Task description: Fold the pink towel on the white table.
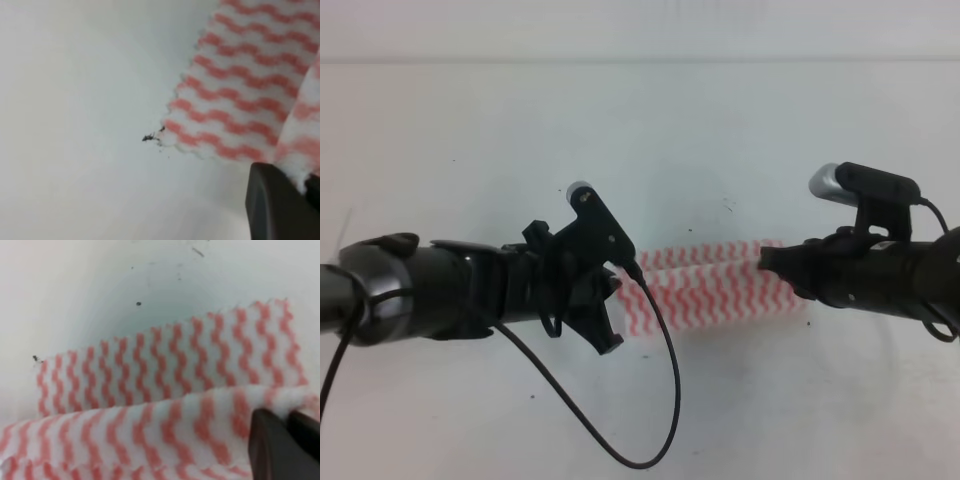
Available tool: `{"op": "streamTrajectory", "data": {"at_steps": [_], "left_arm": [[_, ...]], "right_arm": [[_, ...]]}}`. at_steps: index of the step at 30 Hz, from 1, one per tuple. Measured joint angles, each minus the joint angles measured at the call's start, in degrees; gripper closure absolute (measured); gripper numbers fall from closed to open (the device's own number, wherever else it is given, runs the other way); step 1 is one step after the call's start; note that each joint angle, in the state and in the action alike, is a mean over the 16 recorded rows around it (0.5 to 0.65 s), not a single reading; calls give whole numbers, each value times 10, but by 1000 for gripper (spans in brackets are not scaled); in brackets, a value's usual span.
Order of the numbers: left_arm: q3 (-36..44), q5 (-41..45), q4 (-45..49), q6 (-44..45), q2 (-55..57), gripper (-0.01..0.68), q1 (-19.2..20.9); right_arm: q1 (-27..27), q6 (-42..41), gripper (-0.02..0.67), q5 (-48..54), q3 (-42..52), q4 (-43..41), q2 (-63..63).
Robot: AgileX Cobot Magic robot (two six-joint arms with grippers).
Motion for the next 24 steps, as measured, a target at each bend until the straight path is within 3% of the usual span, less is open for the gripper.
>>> {"op": "streamTrajectory", "data": {"at_steps": [24], "left_arm": [[-25, -5, -11, -4, 20, 675, 0]], "right_arm": [[-18, -1, 665, 19, -47, 0, 43]]}}
